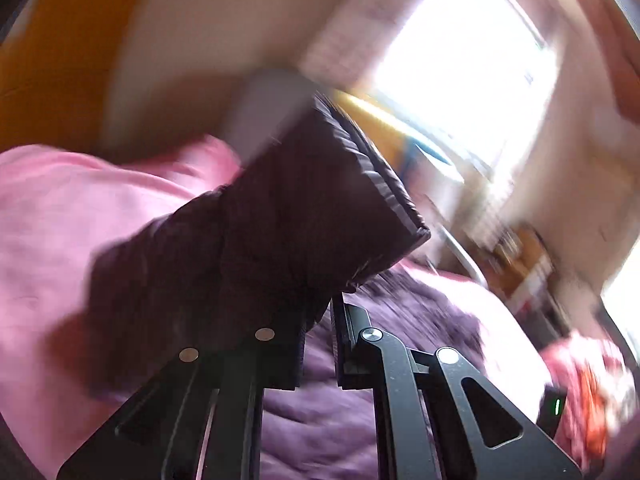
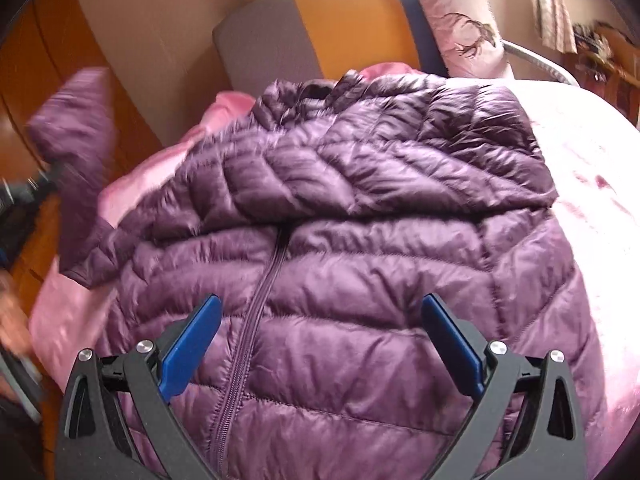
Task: Fold large clothes
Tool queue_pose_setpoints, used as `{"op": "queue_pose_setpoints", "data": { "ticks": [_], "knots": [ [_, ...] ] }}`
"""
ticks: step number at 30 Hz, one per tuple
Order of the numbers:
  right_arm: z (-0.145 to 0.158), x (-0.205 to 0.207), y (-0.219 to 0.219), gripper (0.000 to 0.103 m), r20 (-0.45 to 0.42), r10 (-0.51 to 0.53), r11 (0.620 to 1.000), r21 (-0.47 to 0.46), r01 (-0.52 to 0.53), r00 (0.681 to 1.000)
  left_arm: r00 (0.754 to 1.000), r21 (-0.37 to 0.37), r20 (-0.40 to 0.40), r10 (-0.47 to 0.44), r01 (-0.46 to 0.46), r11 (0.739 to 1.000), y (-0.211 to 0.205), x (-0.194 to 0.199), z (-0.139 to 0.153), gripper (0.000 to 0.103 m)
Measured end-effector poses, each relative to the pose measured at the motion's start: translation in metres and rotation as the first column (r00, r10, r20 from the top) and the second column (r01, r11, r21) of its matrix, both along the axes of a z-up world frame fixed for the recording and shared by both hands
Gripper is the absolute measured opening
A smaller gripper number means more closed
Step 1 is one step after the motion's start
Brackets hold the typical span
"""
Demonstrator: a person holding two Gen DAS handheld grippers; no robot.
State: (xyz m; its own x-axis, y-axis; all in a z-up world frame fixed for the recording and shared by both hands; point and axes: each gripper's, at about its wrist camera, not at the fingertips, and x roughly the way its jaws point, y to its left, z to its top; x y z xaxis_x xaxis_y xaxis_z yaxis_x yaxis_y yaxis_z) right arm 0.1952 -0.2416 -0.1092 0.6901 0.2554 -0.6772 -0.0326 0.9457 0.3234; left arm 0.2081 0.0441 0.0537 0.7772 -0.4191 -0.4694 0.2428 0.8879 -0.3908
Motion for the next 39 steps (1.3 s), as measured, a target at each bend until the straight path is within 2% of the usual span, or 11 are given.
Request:
{"op": "queue_pose_setpoints", "data": {
  "ticks": [1, 3, 4, 10, 11, 14, 19, 23, 26, 35, 39],
  "knots": [
    [0.004, -0.001, -0.005, 0.098, 0.006, -0.009, 1.000, 0.016, 0.009, 1.000, 0.997, 0.022, -0.014, -0.070, 0.071, 0.997, -0.021, 0.000, -0.006, 0.018],
    [0.009, -0.002, -0.016, 0.095, 0.010, -0.022, 0.998, 0.056, 0.021, 1.000, 0.986, 0.056, -0.026, -0.164, 0.165, 0.985, -0.050, -0.003, -0.018, 0.059],
    [0.011, -0.002, -0.021, 0.094, 0.009, -0.026, 0.997, 0.079, 0.025, 1.000, 0.982, 0.066, -0.034, -0.186, 0.188, 0.980, -0.059, -0.008, -0.024, 0.093],
    [0.017, 0.013, -0.023, 0.080, -0.013, 0.018, 0.985, 0.170, -0.015, 1.000, 0.972, 0.053, -0.088, -0.220, 0.225, 0.973, -0.050, -0.029, -0.057, 0.093],
    [0.019, 0.017, -0.018, 0.078, -0.065, 0.053, 0.977, 0.208, -0.039, 0.996, 0.974, 0.036, -0.099, -0.205, 0.209, 0.977, -0.043, -0.033, -0.060, 0.093],
    [0.025, 0.039, 0.010, 0.077, -0.054, 0.140, 0.965, 0.230, -0.124, 0.989, 0.982, 0.017, -0.126, -0.142, 0.146, 0.989, -0.023, -0.047, -0.067, 0.093],
    [0.006, 0.085, 0.070, 0.077, -0.142, 0.224, 0.964, 0.179, -0.198, 0.964, 0.983, -0.003, -0.169, -0.066, 0.067, 0.998, 0.005, -0.055, -0.083, 0.093],
    [-0.004, 0.098, 0.109, 0.020, -0.216, 0.287, 0.957, 0.108, -0.269, 0.933, 0.977, -0.041, -0.197, -0.075, 0.068, 0.997, 0.015, -0.059, -0.091, 0.093],
    [0.036, 0.090, 0.123, 0.012, -0.120, 0.333, 0.942, 0.071, -0.327, 0.935, 0.977, -0.059, -0.194, -0.089, 0.079, 0.995, 0.013, -0.058, -0.092, 0.093],
    [0.159, 0.094, 0.120, 0.010, 0.112, 0.319, 0.939, 0.096, -0.330, 0.941, 0.985, -0.124, -0.168, -0.028, 0.007, 0.992, 0.015, -0.041, -0.083, 0.093],
    [0.197, 0.094, 0.123, 0.009, 0.201, 0.310, 0.941, 0.074, -0.330, 0.929, 0.962, -0.012, -0.232, 0.143, -0.150, 0.989, 0.022, -0.021, -0.086, 0.086]
  ]
}}
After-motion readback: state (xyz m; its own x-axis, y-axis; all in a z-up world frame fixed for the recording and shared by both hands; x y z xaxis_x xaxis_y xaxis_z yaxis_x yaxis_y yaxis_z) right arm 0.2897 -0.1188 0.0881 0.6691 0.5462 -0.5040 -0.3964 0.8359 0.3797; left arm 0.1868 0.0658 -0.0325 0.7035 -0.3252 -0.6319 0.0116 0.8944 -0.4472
